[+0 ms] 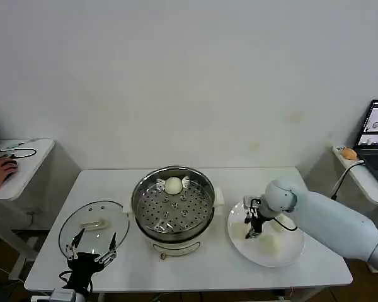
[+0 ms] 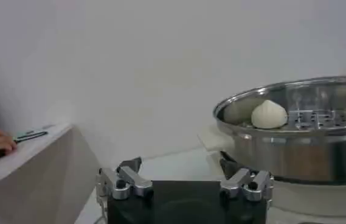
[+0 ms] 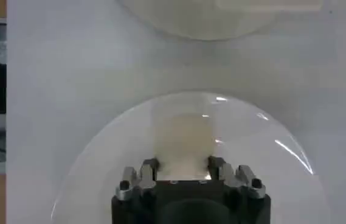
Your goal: Take steamed baozi put them in steamer then cover it.
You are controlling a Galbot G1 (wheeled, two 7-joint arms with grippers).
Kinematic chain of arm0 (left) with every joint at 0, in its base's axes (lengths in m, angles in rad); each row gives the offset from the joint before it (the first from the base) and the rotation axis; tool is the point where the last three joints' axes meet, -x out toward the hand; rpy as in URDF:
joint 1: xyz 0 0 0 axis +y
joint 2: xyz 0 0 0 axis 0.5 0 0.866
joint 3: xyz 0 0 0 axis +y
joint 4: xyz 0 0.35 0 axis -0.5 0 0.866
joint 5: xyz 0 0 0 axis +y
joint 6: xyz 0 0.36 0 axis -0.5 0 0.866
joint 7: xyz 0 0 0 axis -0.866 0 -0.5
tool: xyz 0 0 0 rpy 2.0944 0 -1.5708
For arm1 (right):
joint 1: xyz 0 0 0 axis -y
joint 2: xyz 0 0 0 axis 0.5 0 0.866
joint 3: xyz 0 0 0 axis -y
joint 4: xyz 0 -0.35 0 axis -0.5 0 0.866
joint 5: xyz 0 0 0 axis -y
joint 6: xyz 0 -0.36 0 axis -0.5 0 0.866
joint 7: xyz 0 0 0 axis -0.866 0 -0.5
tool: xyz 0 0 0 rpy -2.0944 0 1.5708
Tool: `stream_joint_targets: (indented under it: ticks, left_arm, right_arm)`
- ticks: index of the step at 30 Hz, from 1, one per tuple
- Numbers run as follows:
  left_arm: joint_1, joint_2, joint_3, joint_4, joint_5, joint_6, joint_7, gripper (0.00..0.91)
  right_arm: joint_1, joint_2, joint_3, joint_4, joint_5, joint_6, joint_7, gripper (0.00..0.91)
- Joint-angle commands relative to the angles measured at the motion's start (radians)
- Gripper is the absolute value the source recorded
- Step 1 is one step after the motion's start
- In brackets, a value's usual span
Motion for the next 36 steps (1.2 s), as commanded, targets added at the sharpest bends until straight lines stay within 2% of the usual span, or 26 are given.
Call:
stream_joint_targets:
  ticks: [1, 5, 8, 10, 13, 14, 17, 20, 21, 24, 29, 36]
  left_arm:
    - [-0.008, -0.003, 0.000, 0.002, -0.002, 0.000, 0.000, 0.907]
    - [-0.016, -0.001, 0.003, 0.001, -0.002, 0.002, 0.000, 0.907]
    - [-0.018, 0.011, 0.006, 0.001, -0.001, -0.001, -0.003, 0.907]
    - [-0.030, 0.018, 0.007, 0.013, 0.007, -0.002, -0.011, 0.907]
    - [-0.045, 0.023, 0.006, 0.020, 0.012, 0.000, -0.019, 0.907]
    - [-0.049, 0.024, 0.004, 0.015, 0.019, 0.001, -0.019, 0.907]
    - [-0.049, 0.029, 0.002, -0.001, 0.019, 0.006, -0.019, 0.907]
    - [-0.041, 0.040, 0.013, -0.007, 0.017, 0.006, -0.035, 0.907]
    - [-0.040, 0.042, 0.016, -0.006, 0.017, 0.006, -0.037, 0.907]
    - [-0.038, 0.041, 0.019, -0.003, 0.017, 0.007, -0.046, 0.907]
    - [-0.035, 0.028, 0.005, -0.022, 0.002, 0.016, -0.059, 0.907]
    - [-0.024, 0.014, -0.007, -0.047, -0.020, 0.017, -0.067, 0.907]
  right_arm:
    - [0.042, -0.083, 0.027, 0.081, 0.051, 0.000, 0.002, 0.544]
    - [0.137, -0.171, 0.041, 0.160, 0.128, -0.009, -0.007, 0.544]
    - [0.328, -0.232, -0.032, 0.226, 0.228, -0.022, -0.025, 0.544]
    - [0.445, -0.238, -0.081, 0.250, 0.296, -0.040, -0.033, 0.544]
    - [0.578, -0.196, -0.155, 0.262, 0.392, -0.062, -0.034, 0.544]
    - [0.665, -0.152, -0.185, 0.257, 0.449, -0.083, -0.034, 0.544]
    - [0.750, -0.045, -0.218, 0.232, 0.536, -0.112, -0.026, 0.544]
    - [0.781, 0.088, -0.248, 0.170, 0.567, -0.124, -0.017, 0.544]
    - [0.778, 0.113, -0.250, 0.152, 0.566, -0.127, -0.016, 0.544]
    - [0.745, 0.285, -0.247, 0.042, 0.565, -0.135, 0.001, 0.544]
    - [0.691, 0.509, -0.266, -0.126, 0.523, -0.133, 0.004, 0.544]
    - [0.607, 0.718, -0.312, -0.327, 0.447, -0.110, 0.000, 0.544]
